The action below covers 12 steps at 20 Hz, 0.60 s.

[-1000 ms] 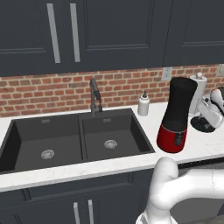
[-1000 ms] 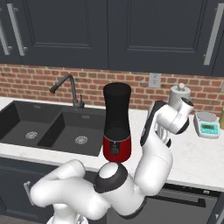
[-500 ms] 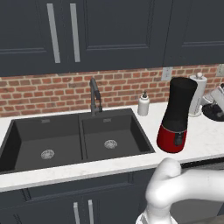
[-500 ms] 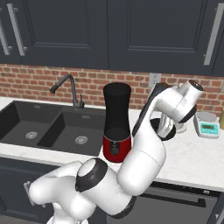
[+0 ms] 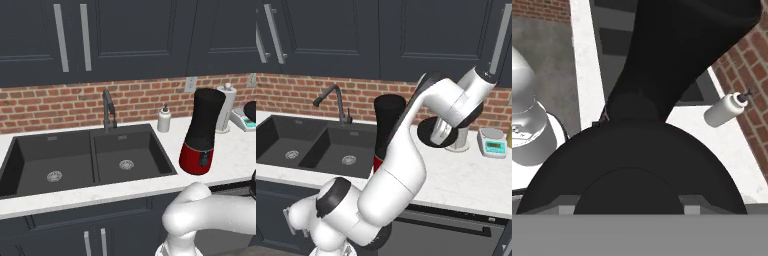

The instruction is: Close the lid blender by securely placing the lid on top.

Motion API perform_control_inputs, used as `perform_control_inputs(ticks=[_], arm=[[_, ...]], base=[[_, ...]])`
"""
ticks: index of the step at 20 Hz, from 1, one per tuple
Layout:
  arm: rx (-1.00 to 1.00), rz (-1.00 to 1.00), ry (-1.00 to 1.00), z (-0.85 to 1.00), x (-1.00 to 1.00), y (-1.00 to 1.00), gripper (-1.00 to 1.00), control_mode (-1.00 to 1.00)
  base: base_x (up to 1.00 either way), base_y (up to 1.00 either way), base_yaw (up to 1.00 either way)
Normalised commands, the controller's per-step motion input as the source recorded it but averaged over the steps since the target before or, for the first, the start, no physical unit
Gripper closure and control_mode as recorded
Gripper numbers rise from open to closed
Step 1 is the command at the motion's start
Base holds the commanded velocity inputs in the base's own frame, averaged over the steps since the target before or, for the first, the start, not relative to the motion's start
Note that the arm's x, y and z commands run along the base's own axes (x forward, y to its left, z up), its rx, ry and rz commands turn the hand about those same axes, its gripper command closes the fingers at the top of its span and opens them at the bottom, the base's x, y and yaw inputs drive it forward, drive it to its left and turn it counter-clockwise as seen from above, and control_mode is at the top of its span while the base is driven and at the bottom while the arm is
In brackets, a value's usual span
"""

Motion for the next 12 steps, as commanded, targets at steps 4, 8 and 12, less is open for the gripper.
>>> perform_control_inputs(ticks=[4, 8, 12], arm=[[-0.01, -0.01, -0.07, 0.81, -0.15, 0.64, 1.0, -1.0], [-0.01, 0.0, 0.0, 0.63, 0.0, 0.66, 1.0, -1.0], [0.0, 0.0, 0.0, 0.36, 0.1, 0.41, 1.0, -1.0]], base=[[0.0, 0.0, 0.0], [0.0, 0.0, 0.0], [0.0, 0.0, 0.0]])
